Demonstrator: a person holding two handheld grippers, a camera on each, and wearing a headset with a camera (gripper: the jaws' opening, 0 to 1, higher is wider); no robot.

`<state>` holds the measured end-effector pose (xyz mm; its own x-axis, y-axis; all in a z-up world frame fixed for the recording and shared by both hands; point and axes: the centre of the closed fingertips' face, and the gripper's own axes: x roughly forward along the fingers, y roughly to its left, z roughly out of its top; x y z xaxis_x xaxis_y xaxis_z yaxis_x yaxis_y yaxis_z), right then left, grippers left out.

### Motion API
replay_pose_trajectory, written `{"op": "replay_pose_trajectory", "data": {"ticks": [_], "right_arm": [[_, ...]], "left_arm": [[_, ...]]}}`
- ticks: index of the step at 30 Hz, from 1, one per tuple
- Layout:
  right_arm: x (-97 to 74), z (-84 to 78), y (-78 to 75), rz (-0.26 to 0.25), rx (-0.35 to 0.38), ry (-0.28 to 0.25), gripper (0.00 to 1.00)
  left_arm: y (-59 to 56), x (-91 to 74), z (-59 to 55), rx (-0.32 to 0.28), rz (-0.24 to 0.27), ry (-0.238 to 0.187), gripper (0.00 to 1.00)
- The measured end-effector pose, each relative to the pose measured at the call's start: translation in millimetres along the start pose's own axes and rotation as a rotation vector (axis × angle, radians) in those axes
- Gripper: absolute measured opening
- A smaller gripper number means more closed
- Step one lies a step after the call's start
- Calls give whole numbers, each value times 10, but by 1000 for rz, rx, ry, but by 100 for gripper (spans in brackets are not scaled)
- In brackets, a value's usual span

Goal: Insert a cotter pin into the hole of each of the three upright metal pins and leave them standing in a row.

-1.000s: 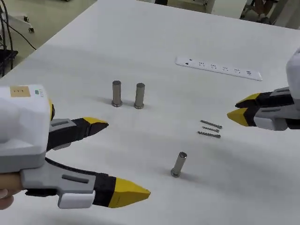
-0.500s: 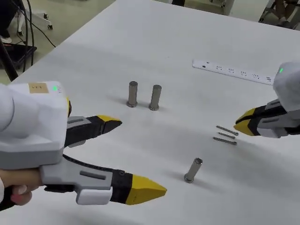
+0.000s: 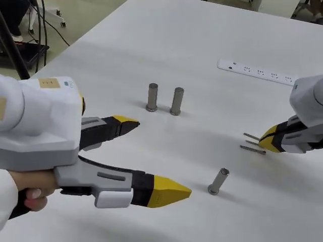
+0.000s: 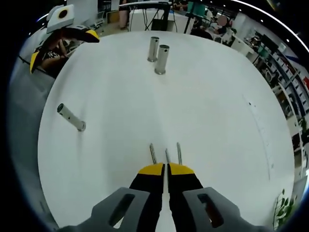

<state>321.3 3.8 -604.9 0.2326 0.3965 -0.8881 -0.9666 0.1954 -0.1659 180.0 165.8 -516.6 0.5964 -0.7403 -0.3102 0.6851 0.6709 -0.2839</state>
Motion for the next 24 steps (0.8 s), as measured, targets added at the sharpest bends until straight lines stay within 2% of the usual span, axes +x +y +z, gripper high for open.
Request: {"op": "replay_pose_trajectory", "data": {"ticks": [5,9,14,24], "right_arm": [[24,-16,-27,2,-4,16,0],[64,-69,-85,2,-20,37,0],[89,-69,-85,2,-44,57,0],[86,-41,-96,36,-14,61,0]], "left_arm": [[2,-14,-4,-7,4,-6,92],[19,-19,-39,-8,9,10,92],[39,-26,-61,-8,14,18,92],[17,1,-100,-10,12,28,92]]}}
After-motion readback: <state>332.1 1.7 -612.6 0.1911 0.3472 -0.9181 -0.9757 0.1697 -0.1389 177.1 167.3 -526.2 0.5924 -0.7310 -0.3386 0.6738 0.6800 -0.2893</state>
